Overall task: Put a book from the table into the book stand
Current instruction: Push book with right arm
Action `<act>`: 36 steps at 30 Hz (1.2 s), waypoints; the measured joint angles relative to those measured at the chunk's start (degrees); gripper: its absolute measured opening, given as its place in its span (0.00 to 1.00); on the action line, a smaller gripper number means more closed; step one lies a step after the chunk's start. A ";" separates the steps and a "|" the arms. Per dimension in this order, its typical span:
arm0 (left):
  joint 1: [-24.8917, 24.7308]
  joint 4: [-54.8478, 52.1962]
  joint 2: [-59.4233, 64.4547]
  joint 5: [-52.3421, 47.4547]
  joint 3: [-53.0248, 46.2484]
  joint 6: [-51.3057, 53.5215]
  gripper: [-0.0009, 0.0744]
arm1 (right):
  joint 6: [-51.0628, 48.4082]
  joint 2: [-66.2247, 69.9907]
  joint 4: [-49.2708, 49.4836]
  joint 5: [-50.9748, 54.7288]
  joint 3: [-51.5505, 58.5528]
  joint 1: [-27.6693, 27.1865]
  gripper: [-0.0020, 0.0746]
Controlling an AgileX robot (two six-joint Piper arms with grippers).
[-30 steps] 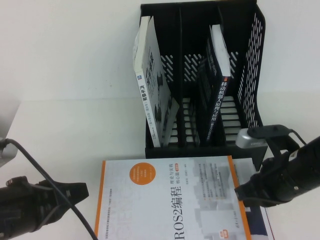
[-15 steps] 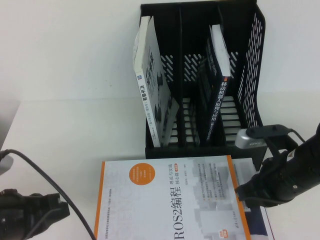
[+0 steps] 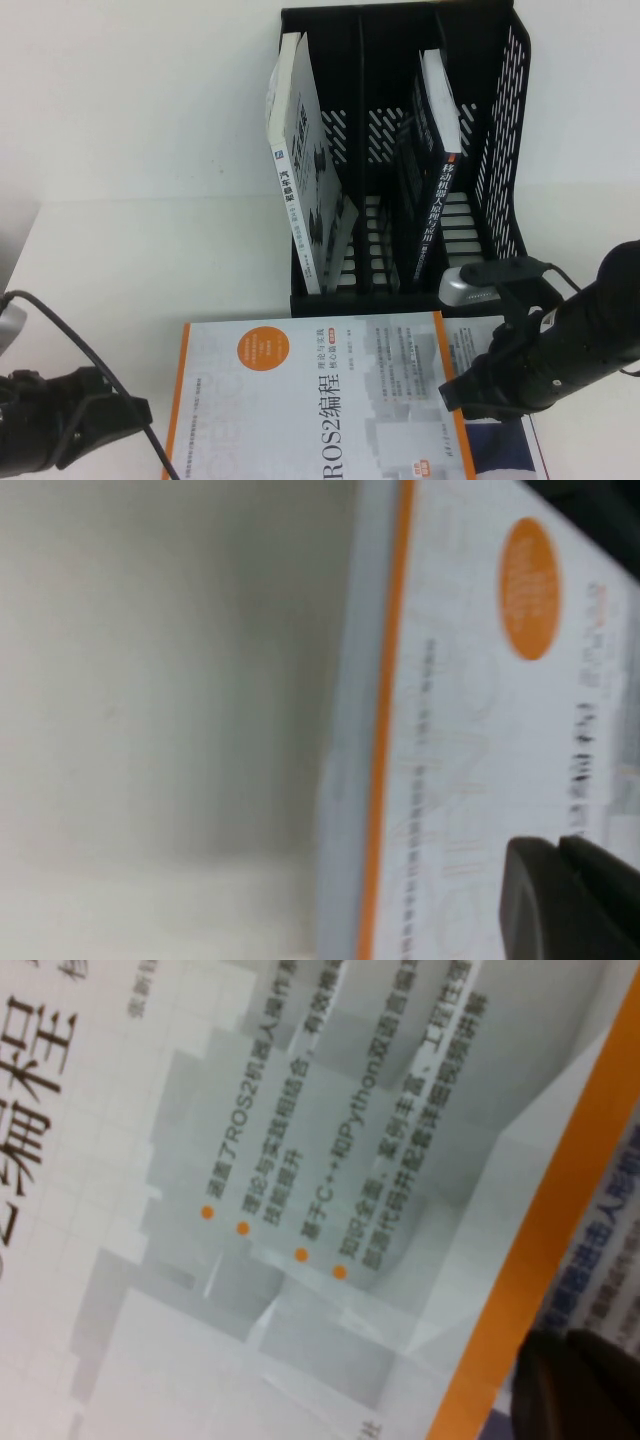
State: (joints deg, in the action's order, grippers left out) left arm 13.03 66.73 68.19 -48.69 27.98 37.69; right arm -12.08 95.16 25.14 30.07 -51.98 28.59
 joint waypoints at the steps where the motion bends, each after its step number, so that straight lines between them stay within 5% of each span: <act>1: 0.58 0.95 0.27 -0.79 0.00 0.85 0.01 | 0.00 0.12 0.26 -0.13 -0.12 0.11 0.03; 14: 7.38 4.22 8.05 -12.50 6.48 6.99 0.04 | -1.20 2.39 3.58 0.01 -2.17 0.59 0.03; 17: 7.42 4.61 12.03 -13.35 7.71 7.36 0.20 | -1.58 2.51 4.44 -0.23 -2.31 0.59 0.03; 22: 7.42 4.72 19.40 -15.93 9.89 8.54 0.65 | -2.78 2.87 6.75 -0.75 -2.31 0.67 0.03; 24: 7.42 4.72 21.88 -16.83 10.78 8.96 0.75 | -3.25 2.87 7.03 -0.79 -2.31 0.67 0.03; 36: 11.97 4.72 30.47 -17.60 13.00 11.39 0.79 | -3.65 2.87 7.48 -0.79 -2.31 0.67 0.03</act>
State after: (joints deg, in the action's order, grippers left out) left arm 25.01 71.45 98.66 -66.29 40.97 49.08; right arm -15.73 98.03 32.63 29.28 -54.28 29.27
